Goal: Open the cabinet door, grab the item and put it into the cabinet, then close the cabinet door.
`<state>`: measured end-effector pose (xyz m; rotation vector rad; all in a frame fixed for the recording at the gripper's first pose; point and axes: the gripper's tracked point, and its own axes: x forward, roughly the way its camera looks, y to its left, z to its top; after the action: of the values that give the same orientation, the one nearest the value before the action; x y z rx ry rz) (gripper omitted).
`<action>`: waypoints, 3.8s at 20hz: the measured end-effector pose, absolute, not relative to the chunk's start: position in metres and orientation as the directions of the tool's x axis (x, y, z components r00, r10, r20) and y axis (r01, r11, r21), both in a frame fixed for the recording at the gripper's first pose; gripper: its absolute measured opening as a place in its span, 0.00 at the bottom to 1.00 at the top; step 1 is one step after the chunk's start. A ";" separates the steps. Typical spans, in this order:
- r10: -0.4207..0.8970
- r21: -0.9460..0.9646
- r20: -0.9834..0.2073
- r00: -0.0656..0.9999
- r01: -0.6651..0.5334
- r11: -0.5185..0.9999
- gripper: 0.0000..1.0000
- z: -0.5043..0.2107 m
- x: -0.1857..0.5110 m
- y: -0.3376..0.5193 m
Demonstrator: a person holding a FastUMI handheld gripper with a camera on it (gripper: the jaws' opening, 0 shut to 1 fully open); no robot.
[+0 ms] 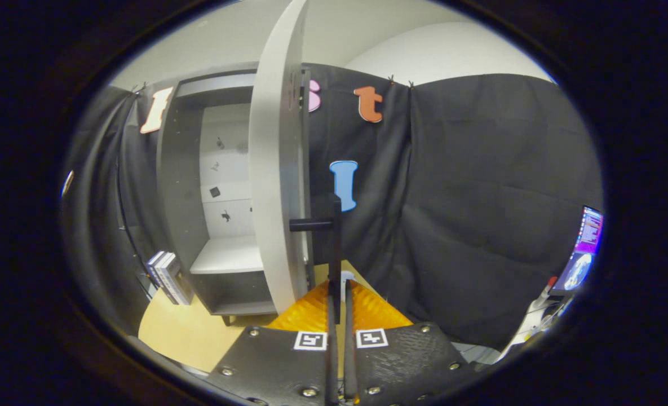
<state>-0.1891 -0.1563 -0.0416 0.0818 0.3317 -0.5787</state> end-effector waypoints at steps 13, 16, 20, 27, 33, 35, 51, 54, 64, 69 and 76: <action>-0.651 -0.072 -0.289 0.701 0.662 0.746 0.05 -0.033 -0.225 -0.197; -0.645 -0.050 -0.286 0.709 0.661 0.748 0.05 -0.032 -0.228 -0.191; -0.624 -0.047 -0.285 0.728 0.640 0.767 0.05 -0.036 -0.219 -0.174; -0.554 -0.064 -0.230 0.800 0.556 0.829 0.05 -0.031 -0.187 -0.135; -0.434 -0.085 -0.286 0.854 0.429 0.899 0.05 -0.062 -0.155 -0.097; -0.389 -0.072 -0.324 0.862 0.388 0.919 0.05 -0.079 -0.146 -0.083; -0.116 -0.066 -0.668 0.735 0.096 0.993 0.24 -0.253 -0.121 -0.026; -0.068 -0.043 -0.721 0.689 0.053 0.998 0.30 -0.285 -0.122 -0.018; 0.058 0.017 -0.876 0.478 -0.088 0.996 0.58 -0.391 -0.139 0.009; 0.092 0.044 -0.927 0.364 -0.138 0.989 0.58 -0.441 -0.150 0.020; 0.103 0.053 -0.961 0.258 -0.192 0.980 0.58 -0.476 -0.156 0.025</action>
<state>-0.1563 0.0248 -0.4759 -0.0793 1.2952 0.1998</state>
